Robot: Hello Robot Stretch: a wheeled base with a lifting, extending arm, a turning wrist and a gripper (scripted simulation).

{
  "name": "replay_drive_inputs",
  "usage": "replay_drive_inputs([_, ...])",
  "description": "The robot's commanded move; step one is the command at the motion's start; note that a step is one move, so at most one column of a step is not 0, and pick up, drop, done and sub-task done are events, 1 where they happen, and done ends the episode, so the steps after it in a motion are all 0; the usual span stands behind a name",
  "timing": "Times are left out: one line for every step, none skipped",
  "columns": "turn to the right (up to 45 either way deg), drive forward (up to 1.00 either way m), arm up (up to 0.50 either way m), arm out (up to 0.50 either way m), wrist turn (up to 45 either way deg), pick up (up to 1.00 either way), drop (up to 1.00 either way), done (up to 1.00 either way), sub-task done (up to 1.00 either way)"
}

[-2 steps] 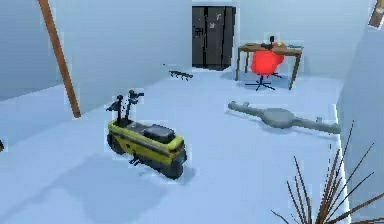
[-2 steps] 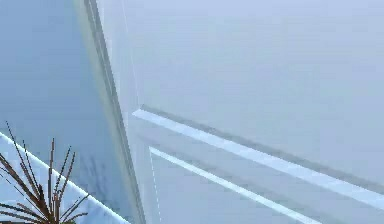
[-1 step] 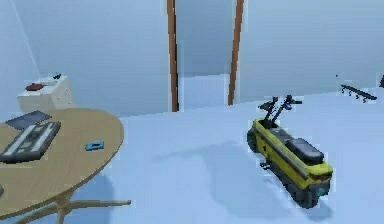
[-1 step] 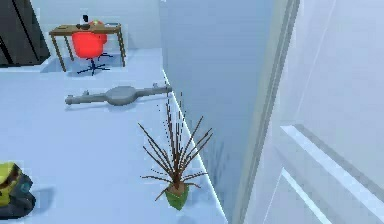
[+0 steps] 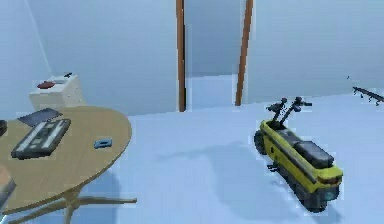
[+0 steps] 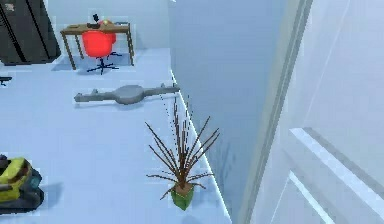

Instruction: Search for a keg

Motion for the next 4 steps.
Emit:
replay_drive_inputs([0.0,1.0,0.0,0.0,0.0,0.0,0.0,0.0,0.0])
replay_drive_inputs([-6.0,0.0,0.0,0.0,0.0,0.0,0.0,0.0,0.0])
replay_drive_inputs([0.0,0.65,0.0,0.0,0.0,0.0,0.0,0.0,0.0])
replay_drive_inputs([30.0,0.0,0.0,0.0,0.0,0.0,0.0,0.0,0.0])
